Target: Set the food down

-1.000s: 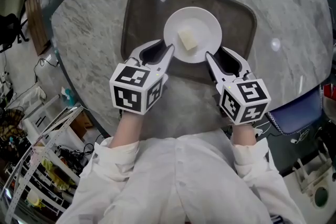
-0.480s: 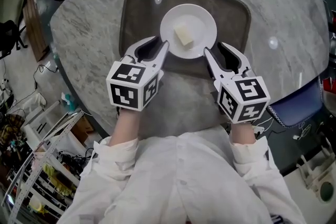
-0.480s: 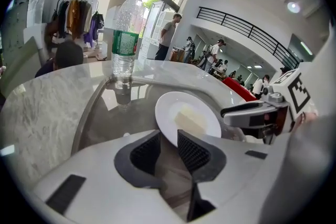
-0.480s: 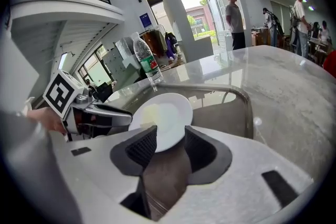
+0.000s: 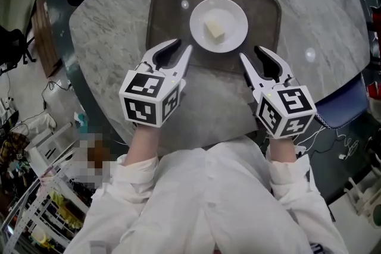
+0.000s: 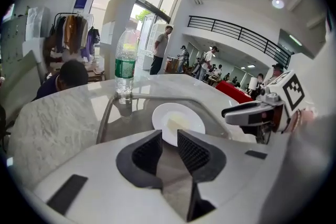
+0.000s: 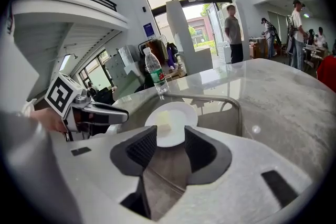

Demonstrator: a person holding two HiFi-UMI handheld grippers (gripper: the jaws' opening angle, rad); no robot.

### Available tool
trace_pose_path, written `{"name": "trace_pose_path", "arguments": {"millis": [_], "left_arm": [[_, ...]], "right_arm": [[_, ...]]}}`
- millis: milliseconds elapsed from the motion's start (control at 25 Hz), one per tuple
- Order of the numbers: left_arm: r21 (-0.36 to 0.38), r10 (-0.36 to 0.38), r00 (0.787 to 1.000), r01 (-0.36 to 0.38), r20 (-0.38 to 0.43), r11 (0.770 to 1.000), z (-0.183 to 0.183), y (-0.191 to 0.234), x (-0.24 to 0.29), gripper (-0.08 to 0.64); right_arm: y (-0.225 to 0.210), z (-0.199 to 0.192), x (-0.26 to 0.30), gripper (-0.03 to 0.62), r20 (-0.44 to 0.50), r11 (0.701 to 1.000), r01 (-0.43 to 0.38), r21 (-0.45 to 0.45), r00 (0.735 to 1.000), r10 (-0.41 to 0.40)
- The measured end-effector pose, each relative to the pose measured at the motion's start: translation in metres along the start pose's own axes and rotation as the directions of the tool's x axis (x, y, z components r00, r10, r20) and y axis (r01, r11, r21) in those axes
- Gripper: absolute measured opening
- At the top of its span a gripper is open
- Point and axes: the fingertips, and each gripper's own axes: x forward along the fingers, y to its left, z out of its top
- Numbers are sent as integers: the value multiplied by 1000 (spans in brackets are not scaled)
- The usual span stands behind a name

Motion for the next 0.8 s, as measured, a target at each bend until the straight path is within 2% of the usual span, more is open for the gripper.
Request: {"name": "trace_pose_path", "arguments": {"millis": [160,440,560,720,800], "left_arm": [[42,-35,999,34,30,999,-2,-12,-29,91],[87,-99,991,91,92,992,-15,-30,-79,91],[93,-135,980,122,149,988,-20,-39,-105,86],[118,-194,957,172,213,978,-27,-51,-138,51],[130,-238,944,212,228,968,-31,-59,-155,41]], "right_arm": [[17,-6,-22,127,19,1000,25,-9,1000,-25],[60,-1,-66,127,158,999,29,-14,987,-26],[85,-7,-83,124,182,1000,2,-30,983,3],[116,-20,-104,46,186,998,-5,-55,982,15],[134,-29,-115,28,191,998,-3,-69,981,17]]}}
